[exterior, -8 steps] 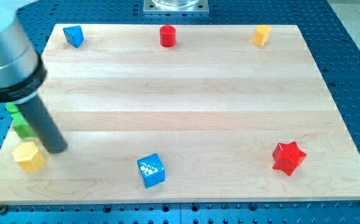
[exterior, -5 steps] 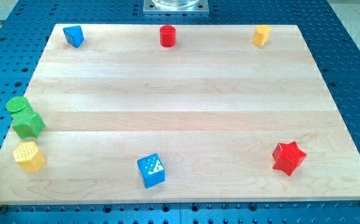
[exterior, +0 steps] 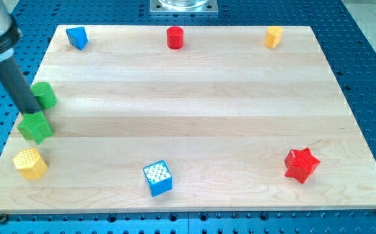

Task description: Place the green blocks and yellow heart vertically to the hexagon

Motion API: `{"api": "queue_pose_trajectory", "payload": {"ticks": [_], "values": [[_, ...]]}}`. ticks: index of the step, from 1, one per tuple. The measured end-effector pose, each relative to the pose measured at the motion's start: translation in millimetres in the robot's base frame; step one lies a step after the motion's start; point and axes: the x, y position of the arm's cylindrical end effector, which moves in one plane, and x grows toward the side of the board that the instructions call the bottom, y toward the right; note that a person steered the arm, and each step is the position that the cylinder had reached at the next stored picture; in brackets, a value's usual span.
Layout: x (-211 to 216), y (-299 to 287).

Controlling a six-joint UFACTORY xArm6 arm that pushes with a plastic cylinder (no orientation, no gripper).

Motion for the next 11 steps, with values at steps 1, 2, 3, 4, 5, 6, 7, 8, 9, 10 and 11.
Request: {"api": "queue_pose_trajectory", "payload": {"ticks": [1, 2, 3, 4, 5, 6, 7, 8, 9, 10, 11], "values": [[-28.0, -17.3], [-35.6, 25.0], [-53.9, 36.0], [-80.8, 117.3], [-60.4, 158.3], [-43.0, 107.2], [-37.8, 81.6], [-37.8, 70.0], [-37.8, 76.9], [-47.6, 210.1], [-69.5, 375.7]]}}
